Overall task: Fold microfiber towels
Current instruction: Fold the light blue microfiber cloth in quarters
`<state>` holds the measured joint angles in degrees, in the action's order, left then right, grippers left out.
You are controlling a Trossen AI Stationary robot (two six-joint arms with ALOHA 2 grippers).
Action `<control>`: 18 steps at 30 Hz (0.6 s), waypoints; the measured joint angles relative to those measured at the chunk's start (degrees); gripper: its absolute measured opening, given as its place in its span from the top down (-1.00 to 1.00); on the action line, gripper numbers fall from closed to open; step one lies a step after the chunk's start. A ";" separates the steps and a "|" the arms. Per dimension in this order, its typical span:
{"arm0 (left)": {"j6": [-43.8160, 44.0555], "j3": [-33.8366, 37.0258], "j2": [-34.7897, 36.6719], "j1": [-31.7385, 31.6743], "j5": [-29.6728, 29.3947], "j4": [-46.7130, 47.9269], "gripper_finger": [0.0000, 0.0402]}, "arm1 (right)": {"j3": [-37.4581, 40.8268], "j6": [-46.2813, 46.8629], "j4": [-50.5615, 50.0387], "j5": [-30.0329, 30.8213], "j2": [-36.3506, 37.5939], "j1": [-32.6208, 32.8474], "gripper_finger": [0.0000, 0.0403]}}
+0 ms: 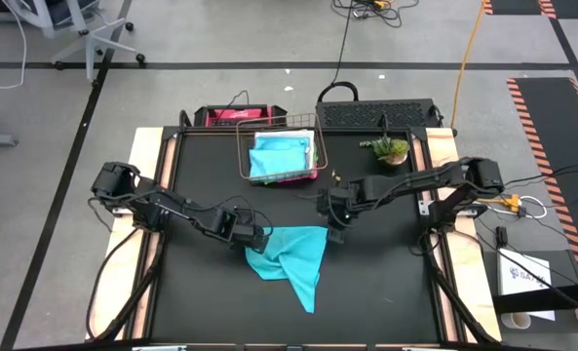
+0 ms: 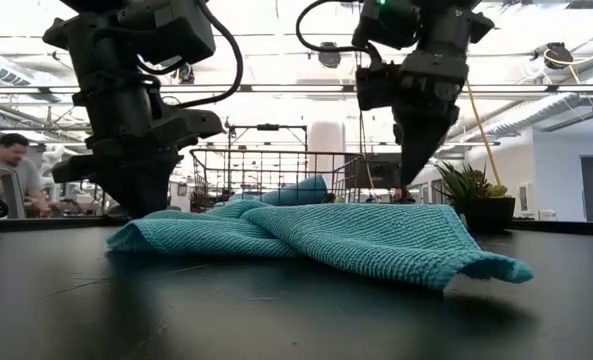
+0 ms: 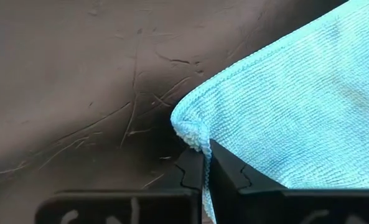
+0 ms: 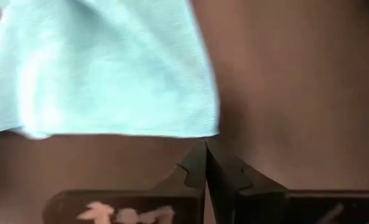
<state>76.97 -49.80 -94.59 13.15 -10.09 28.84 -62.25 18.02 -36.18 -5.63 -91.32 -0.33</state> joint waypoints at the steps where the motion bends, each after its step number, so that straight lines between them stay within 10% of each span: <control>1: -0.21 0.00 0.00 0.00 0.00 -0.21 0.92 | 0.01 0.49 -0.02 -1.25 -0.05 0.31 0.98; 18: -1.76 0.00 0.02 0.00 -0.35 -1.98 0.98 | 10.86 15.08 15.48 -6.22 -3.36 -1.10 0.25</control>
<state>75.21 -49.80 -94.56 13.15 -10.44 26.85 -51.39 33.10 -20.70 -11.85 -94.67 -1.44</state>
